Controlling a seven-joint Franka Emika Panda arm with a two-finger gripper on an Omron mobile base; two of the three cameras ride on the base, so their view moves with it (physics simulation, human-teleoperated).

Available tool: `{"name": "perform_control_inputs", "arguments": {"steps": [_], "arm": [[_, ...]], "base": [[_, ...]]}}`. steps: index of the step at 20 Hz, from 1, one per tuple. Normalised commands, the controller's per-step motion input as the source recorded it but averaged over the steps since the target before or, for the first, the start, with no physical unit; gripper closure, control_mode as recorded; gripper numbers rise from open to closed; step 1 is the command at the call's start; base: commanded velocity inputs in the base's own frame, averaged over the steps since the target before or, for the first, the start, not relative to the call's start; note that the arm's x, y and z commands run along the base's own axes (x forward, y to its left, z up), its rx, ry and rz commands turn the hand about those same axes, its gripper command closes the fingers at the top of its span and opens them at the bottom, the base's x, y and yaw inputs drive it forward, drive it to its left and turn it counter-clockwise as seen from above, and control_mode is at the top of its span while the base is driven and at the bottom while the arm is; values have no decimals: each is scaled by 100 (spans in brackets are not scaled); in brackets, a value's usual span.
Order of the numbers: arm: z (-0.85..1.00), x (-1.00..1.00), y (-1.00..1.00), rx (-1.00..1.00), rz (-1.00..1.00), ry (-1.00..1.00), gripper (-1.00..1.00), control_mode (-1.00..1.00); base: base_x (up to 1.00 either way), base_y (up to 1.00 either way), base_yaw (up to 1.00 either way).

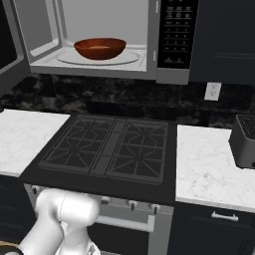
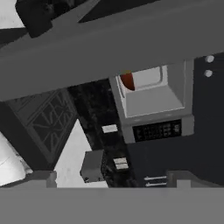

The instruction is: Open the microwave, place the bowl with waffle inside the microwave, then close the microwave door and turn it on.

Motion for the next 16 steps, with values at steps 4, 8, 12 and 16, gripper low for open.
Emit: {"name": "perform_control_inputs", "arguments": {"steps": [4, 8, 12, 16], "arm": [[0, 0, 82, -23, -3, -3, -100, -100], [-12, 44, 85, -21, -7, 0, -100, -100], [-26, 92, 55, -13, -19, 1, -100, -100], [-35, 100, 12, -6, -35, 7, -100, -100]], "base": [[0, 0, 0], [0, 0, 0], [0, 0, 0], [0, 0, 0]]}}
